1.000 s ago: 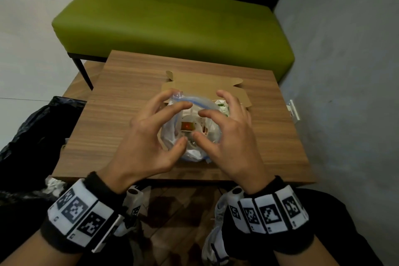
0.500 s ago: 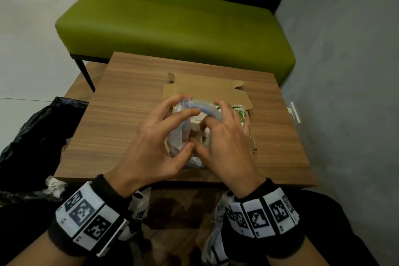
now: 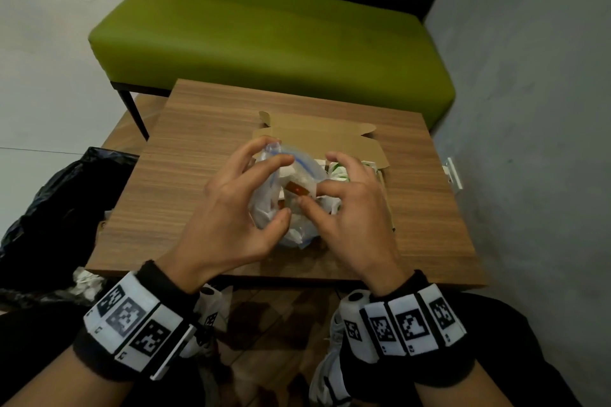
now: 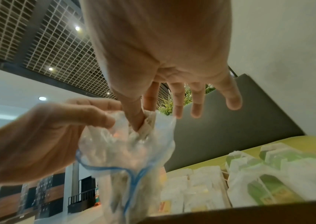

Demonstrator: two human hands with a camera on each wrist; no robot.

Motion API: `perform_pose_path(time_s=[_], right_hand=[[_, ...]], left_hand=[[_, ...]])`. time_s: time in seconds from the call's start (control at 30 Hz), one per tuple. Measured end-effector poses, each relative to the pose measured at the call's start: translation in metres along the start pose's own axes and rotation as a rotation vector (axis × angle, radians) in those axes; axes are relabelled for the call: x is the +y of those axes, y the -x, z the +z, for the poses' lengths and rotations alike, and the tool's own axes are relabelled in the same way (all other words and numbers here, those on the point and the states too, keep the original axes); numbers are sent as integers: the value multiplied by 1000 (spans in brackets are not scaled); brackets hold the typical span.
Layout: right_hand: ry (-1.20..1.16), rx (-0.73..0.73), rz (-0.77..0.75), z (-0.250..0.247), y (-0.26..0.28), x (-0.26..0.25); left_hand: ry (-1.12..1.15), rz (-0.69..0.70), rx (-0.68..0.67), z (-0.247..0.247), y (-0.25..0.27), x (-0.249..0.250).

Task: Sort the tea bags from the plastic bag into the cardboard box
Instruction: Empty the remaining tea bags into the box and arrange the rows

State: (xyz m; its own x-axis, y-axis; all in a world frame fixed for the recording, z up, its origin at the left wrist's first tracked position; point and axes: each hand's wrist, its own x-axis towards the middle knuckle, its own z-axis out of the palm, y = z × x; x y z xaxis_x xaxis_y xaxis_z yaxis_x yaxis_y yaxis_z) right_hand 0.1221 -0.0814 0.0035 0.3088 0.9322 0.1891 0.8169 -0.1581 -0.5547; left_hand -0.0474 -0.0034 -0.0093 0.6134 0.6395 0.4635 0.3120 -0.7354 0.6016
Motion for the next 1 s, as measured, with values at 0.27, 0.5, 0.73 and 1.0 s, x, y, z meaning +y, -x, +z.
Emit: perform_pose_path(time_s=[0.27,0.5,0.73,1.0], right_hand=[[-563,178,11,-10,-6,14],[-704,75,125,-9,-5,21],[-559,-395,179,9,2,29],[-386,-577,158,13,5,36]], left_hand=[[-66,-97,90,-10,-4,-6],[-117,-455,222,-22,-16,-34],[-204,-751,121,-17,-18,-45],[-305,-851,12,-21,-15,-63]])
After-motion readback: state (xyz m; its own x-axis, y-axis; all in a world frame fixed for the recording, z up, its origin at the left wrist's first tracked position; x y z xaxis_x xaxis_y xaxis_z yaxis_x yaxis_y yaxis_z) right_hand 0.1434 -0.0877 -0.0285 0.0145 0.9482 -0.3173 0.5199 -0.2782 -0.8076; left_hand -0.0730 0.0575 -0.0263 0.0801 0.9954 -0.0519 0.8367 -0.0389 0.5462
